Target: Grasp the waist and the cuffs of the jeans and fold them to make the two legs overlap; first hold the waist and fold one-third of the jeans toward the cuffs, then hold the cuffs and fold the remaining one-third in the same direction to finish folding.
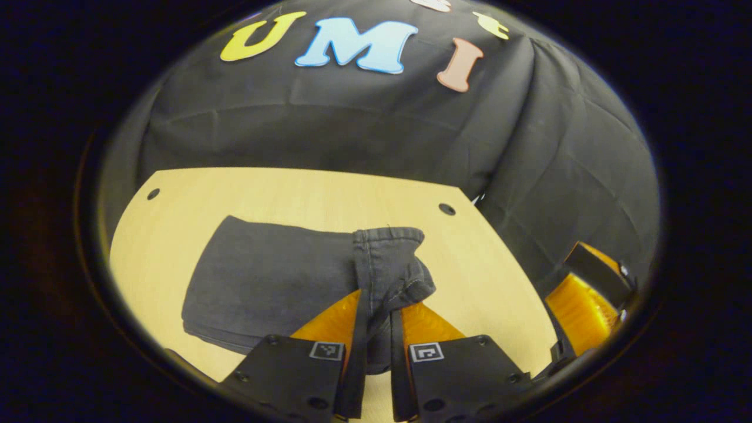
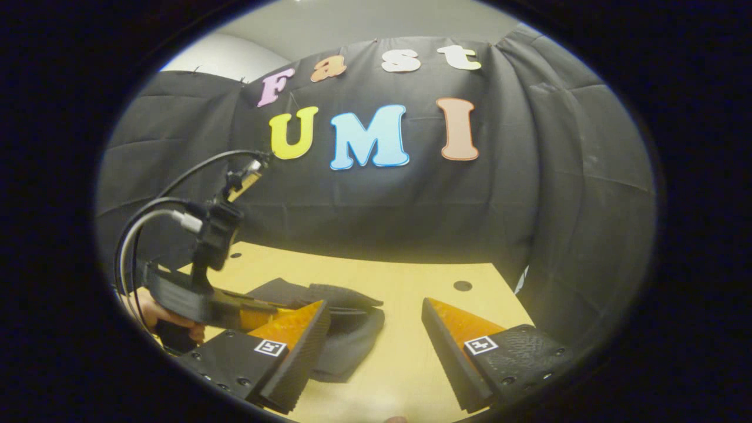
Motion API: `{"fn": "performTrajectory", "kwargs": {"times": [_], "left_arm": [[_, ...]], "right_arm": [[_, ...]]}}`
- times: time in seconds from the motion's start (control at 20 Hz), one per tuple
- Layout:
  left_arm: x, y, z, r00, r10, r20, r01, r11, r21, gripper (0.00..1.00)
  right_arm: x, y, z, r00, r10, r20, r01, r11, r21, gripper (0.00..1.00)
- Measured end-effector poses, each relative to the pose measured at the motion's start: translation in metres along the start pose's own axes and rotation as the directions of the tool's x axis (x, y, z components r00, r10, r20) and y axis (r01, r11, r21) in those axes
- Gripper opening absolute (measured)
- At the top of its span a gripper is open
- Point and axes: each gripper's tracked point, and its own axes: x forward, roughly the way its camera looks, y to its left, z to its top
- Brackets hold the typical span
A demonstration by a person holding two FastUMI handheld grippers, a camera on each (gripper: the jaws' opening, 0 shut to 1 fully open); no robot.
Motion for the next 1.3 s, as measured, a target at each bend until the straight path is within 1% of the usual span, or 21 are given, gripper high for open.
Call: {"fn": "performTrajectory", "kwargs": {"times": [0.05,0.2,0.25,0.3,0.35,0.4,0.45,0.5,0.55,0.6,0.65,0.7,0.8,0.95,1.0,1.15,1.25,1.3], "left_arm": [[0.008,0.003,-0.006,1.000,0.009,0.010,-0.008,1.000,-0.011,0.27],[0.007,0.008,-0.014,0.999,0.024,0.028,-0.023,0.999,-0.046,0.27],[0.008,0.003,-0.017,1.000,-0.002,0.021,0.004,0.998,-0.062,0.27],[0.003,0.001,-0.019,1.000,-0.002,0.021,0.004,0.998,-0.060,0.40],[-0.001,0.003,-0.018,1.000,0.003,0.025,-0.002,0.999,-0.040,0.51],[-0.007,0.001,-0.013,0.999,0.005,0.039,-0.004,1.000,-0.025,0.59],[-0.016,-0.002,-0.008,0.998,-0.001,0.059,0.002,1.000,-0.013,0.65],[-0.026,-0.002,-0.003,0.997,0.004,0.084,-0.003,1.000,-0.005,0.83],[-0.038,-0.004,0.004,0.994,-0.001,0.112,0.001,1.000,-0.001,0.92],[-0.051,-0.009,0.014,0.990,-0.007,0.142,0.006,1.000,0.005,0.90],[-0.064,-0.008,0.024,0.984,-0.001,0.179,0.000,1.000,0.010,0.92],[-0.075,-0.007,0.036,0.978,-0.008,0.211,0.004,1.000,0.020,0.91],[-0.103,0.000,0.054,0.963,-0.005,0.269,-0.002,1.000,0.023,0.94],[-0.147,0.031,0.076,0.933,0.055,0.357,-0.071,0.997,0.032,0.92],[-0.159,0.043,0.081,0.920,0.086,0.382,-0.108,0.993,0.038,0.93],[-0.198,0.071,0.090,0.885,0.143,0.443,-0.181,0.983,0.043,0.94],[-0.220,0.086,0.095,0.855,0.177,0.487,-0.231,0.972,0.052,0.94],[-0.228,0.091,0.100,0.839,0.186,0.511,-0.252,0.966,0.062,0.93]], "right_arm": [[-0.001,-0.002,-0.003,1.000,-0.006,-0.005,0.006,1.000,-0.004,0.93],[0.000,-0.003,-0.009,1.000,-0.016,-0.018,0.016,1.000,-0.002,0.93],[-0.001,-0.003,-0.009,1.000,-0.021,-0.019,0.021,1.000,-0.002,0.93],[-0.003,-0.003,-0.007,1.000,-0.026,-0.016,0.026,1.000,-0.002,0.93],[-0.003,-0.003,-0.006,0.999,-0.032,-0.012,0.032,0.999,-0.003,0.93],[-0.004,-0.003,-0.003,0.999,-0.043,-0.008,0.043,0.999,-0.006,0.93],[-0.005,-0.004,-0.001,0.999,-0.054,-0.001,0.054,0.998,-0.010,0.93],[-0.008,-0.004,0.002,0.998,-0.068,0.004,0.068,0.998,-0.013,0.94],[-0.011,-0.004,0.003,0.997,-0.081,0.009,0.081,0.997,-0.013,0.93],[-0.013,-0.003,0.006,0.996,-0.091,0.015,0.091,0.996,-0.010,0.93],[-0.014,-0.003,0.009,0.994,-0.106,0.021,0.106,0.994,-0.007,0.94],[-0.016,-0.004,0.012,0.992,-0.123,0.025,0.123,0.992,-0.008,0.94],[-0.023,-0.005,0.018,0.985,-0.165,0.042,0.166,0.986,-0.011,0.94],[-0.037,-0.002,0.028,0.973,-0.220,0.075,0.222,0.975,-0.019,0.94],[-0.042,0.000,0.031,0.968,-0.237,0.081,0.239,0.971,-0.025,0.95],[-0.053,0.005,0.037,0.960,-0.263,0.100,0.269,0.962,-0.046,0.95],[-0.062,0.007,0.045,0.951,-0.283,0.124,0.292,0.955,-0.059,0.95],[-0.065,0.011,0.049,0.950,-0.282,0.133,0.292,0.955,-0.057,0.95]]}}
